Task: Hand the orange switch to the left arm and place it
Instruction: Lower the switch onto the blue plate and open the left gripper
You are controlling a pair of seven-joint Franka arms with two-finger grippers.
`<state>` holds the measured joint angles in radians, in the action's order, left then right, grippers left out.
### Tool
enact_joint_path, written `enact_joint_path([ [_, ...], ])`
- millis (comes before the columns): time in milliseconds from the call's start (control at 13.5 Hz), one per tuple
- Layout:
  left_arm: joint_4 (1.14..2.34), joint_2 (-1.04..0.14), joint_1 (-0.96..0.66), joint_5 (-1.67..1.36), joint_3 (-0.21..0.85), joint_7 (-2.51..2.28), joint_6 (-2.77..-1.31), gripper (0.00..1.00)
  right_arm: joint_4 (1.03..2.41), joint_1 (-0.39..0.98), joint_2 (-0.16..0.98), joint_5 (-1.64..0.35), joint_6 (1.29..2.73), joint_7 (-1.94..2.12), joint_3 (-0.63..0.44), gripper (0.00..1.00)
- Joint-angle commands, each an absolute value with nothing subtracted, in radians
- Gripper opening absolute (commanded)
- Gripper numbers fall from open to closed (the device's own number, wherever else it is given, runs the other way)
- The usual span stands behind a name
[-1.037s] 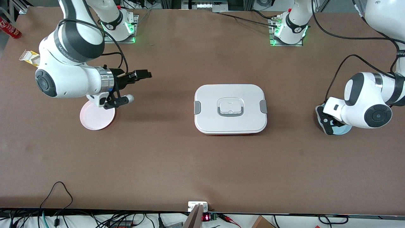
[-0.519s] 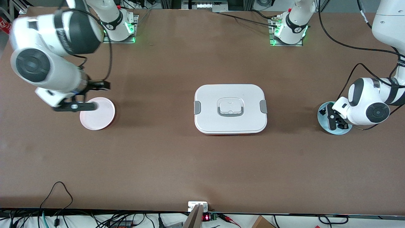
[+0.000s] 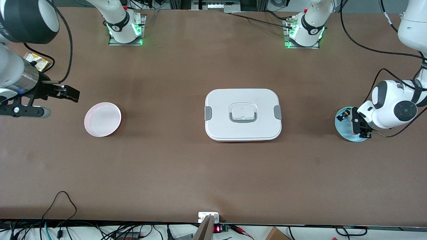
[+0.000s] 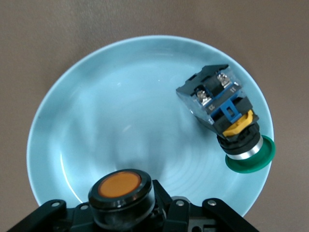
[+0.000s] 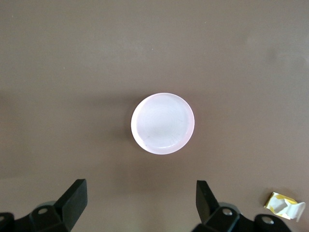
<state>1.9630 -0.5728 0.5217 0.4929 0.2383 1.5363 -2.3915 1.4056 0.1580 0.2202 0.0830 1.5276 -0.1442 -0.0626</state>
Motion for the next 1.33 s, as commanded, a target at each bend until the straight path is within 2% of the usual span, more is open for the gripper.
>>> enact_joint_path([
  [0,1.959,-0.571,0.532,0.517,0.249,1.581,-2.392,1.0,1.705,0.126,0.03,0.06,1.685,-0.068,-0.064,1.0],
  [148,1.956,-0.565,0.529,0.517,0.255,1.589,-2.387,1.0,1.744,0.124,-0.002,0.061,1.669,-0.052,-0.066,1.0],
  [519,1.948,-0.551,0.525,0.517,0.261,1.589,-2.332,1.0,1.652,0.13,-0.002,0.041,1.598,-0.042,-0.058,1.0],
  [741,1.934,-0.477,0.528,0.492,0.299,1.579,-2.266,1.0,1.635,0.135,0.018,0.043,1.598,-0.026,-0.055,1.0],
  [889,1.878,-0.413,0.522,0.428,0.342,1.539,-2.11,1.0,1.628,0.132,0.017,0.034,1.598,-0.026,-0.057,1.0],
  [1037,1.769,-0.407,0.522,0.419,0.388,1.476,-1.932,1.0,1.62,0.129,0.02,-0.044,1.592,-0.023,-0.063,1.0],
  [1259,1.636,-0.408,0.517,0.338,0.448,1.309,-1.717,1.0,1.615,0.129,0.023,-0.04,1.595,-0.015,-0.063,1.0],
])
